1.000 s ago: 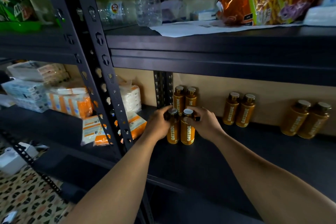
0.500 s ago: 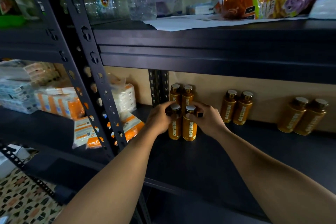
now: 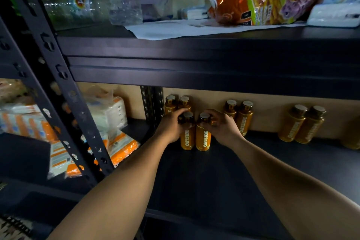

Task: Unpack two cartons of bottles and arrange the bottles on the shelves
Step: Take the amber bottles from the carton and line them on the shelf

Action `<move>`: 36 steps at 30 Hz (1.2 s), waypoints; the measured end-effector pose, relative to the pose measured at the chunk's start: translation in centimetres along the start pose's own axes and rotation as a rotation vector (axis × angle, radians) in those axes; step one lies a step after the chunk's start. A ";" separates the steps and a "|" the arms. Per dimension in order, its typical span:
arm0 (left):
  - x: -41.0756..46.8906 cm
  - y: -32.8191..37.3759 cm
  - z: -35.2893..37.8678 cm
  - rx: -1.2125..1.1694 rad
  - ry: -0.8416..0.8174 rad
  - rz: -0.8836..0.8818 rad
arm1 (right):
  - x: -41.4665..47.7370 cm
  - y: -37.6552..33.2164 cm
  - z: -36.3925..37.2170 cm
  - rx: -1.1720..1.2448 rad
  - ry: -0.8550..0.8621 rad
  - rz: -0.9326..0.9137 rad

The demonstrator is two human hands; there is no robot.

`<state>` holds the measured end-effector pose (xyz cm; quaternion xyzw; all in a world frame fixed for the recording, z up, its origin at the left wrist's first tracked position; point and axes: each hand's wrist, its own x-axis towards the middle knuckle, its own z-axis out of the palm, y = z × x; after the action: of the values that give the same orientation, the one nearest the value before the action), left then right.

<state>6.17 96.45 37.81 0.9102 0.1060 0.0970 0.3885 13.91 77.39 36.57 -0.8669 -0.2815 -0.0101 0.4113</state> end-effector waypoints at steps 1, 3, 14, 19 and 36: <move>0.4 -0.1 0.1 0.003 -0.006 -0.005 | 0.2 0.1 0.0 -0.001 -0.002 0.004; 1.1 -0.3 0.2 0.012 -0.025 -0.016 | 0.6 0.4 0.0 -0.003 0.002 0.007; 2.6 -0.4 0.7 0.031 -0.105 -0.027 | 0.8 1.2 -0.6 0.011 0.023 0.012; 2.4 -0.2 0.7 0.032 -0.101 -0.017 | 0.4 1.1 -0.8 0.003 0.022 0.017; 1.8 -0.2 0.8 0.057 -0.085 -0.015 | -0.4 0.6 -0.9 -0.010 0.032 0.010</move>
<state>8.09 96.54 37.33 0.9234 0.0991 0.0524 0.3671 14.06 76.25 36.60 -0.8702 -0.2703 -0.0232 0.4112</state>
